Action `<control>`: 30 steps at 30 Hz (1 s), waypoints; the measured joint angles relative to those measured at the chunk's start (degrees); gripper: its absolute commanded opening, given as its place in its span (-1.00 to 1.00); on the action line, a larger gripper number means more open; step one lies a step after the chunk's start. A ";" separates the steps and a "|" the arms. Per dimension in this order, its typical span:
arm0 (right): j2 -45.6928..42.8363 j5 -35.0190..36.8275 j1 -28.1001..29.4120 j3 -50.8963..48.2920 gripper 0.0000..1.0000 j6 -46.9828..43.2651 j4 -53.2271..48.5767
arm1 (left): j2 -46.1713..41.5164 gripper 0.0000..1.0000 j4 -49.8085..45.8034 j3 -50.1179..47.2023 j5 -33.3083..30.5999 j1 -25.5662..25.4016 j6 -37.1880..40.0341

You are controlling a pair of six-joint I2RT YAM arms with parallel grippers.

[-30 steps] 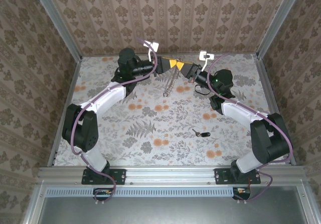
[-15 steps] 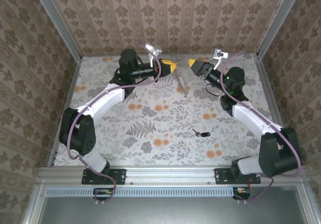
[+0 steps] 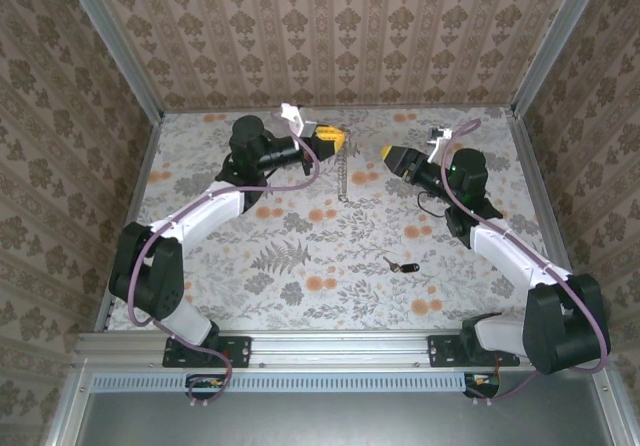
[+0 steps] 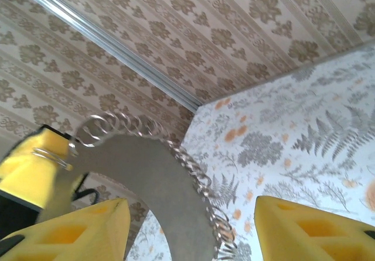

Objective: Put the keys on the keyring

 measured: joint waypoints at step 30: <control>-8.79 15.13 3.74 -3.04 -0.13 -11.72 -44.85 | -7.50 -1.00 4.83 -11.43 -9.75 -0.76 -0.09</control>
